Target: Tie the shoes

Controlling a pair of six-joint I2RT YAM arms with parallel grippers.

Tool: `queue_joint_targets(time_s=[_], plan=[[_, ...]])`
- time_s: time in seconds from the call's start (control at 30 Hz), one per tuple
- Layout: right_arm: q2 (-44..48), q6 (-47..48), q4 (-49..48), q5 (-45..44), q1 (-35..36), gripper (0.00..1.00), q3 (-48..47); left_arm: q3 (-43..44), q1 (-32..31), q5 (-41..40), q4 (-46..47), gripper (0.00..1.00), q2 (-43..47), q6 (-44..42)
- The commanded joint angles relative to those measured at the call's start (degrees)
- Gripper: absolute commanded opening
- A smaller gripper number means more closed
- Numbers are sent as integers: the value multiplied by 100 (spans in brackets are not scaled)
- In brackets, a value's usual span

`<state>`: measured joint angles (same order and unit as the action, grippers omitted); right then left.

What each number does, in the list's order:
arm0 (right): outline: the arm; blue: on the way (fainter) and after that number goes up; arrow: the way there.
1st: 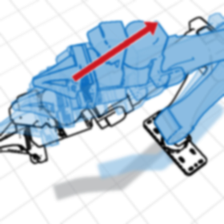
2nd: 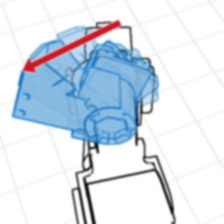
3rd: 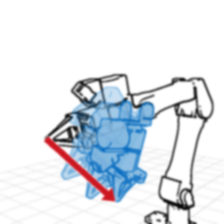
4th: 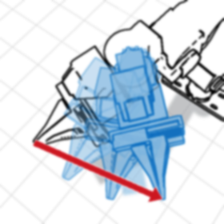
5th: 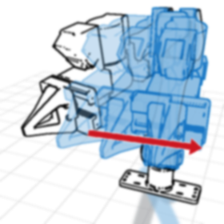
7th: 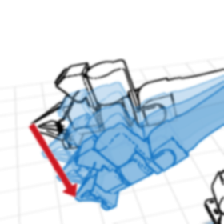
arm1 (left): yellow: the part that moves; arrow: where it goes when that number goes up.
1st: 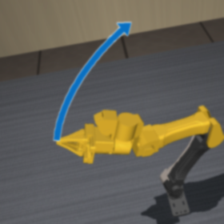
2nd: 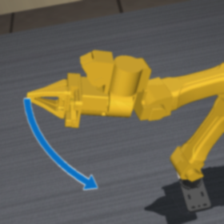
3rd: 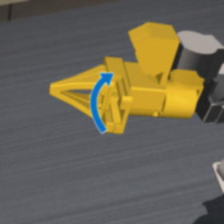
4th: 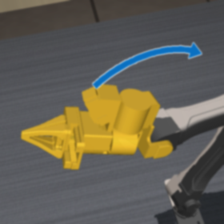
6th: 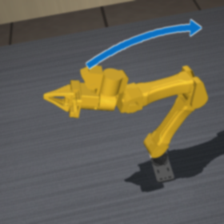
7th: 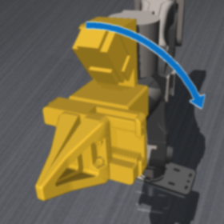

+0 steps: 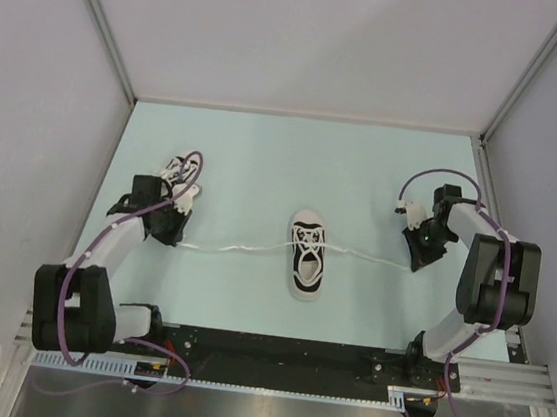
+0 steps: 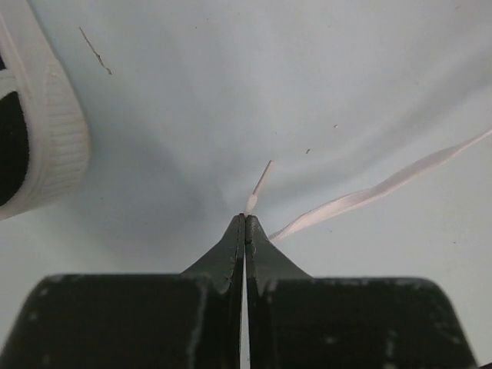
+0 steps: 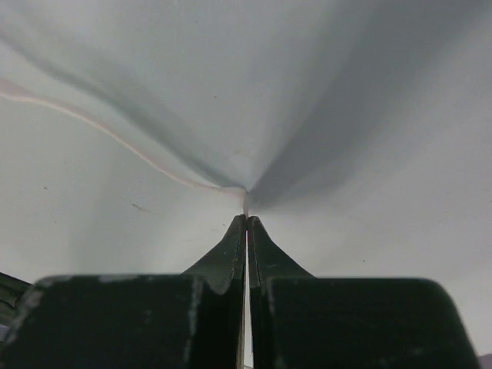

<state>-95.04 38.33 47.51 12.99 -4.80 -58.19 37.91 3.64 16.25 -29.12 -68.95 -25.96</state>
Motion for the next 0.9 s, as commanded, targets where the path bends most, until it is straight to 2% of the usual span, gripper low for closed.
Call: queue_joint_targets(time_s=[0.0,0.07,0.1,0.13,0.17,0.2,0.23,0.37,0.47,0.53,0.57,0.63,0.67,0.7,0.77,0.87], plan=[[-198,-80,4,-87,110,0,-104,23,-74,-131,320,1,-434,-313],[-112,-53,231,140,172,27,-148,120,-74,218,110,12,-497,-444],[-32,-36,302,246,172,39,-174,155,-83,334,57,28,-366,-480],[73,-36,364,326,172,53,-253,277,-83,465,-75,37,-243,-489],[170,-1,539,509,146,59,-306,357,-83,658,-145,47,-103,-542],[466,8,601,581,128,63,-367,453,-83,738,-224,64,177,-586],[609,8,637,651,93,69,-412,672,-74,817,-304,72,302,-664],[1338,26,831,1300,-100,77,-815,1305,-83,1424,-1015,100,742,-1541],[1901,-210,542,1879,-223,82,-1018,1789,-223,1644,-1103,100,760,-1667],[2304,-343,331,2232,-197,97,-1054,2227,-311,2064,-1166,100,541,-1703],[2445,-718,-1,2477,-171,100,-1054,2360,-320,2240,-1174,100,453,-1554],[2578,-1141,-354,2419,22,100,-1036,2782,-320,2896,-1393,100,207,-1745],[2596,-1030,-400,2697,75,100,-1080,2914,-511,2962,-1499,100,84,-2007],[2596,-655,-357,2821,136,100,-1089,3054,-853,2902,-1787,100,-195,-2167],[2422,-694,-444,2692,452,100,-1106,3214,-1276,2463,-1755,100,-426,-2379],[1975,-695,-199,2664,699,100,-1106,2696,-1865,2252,-1245,100,-549,-2764]])
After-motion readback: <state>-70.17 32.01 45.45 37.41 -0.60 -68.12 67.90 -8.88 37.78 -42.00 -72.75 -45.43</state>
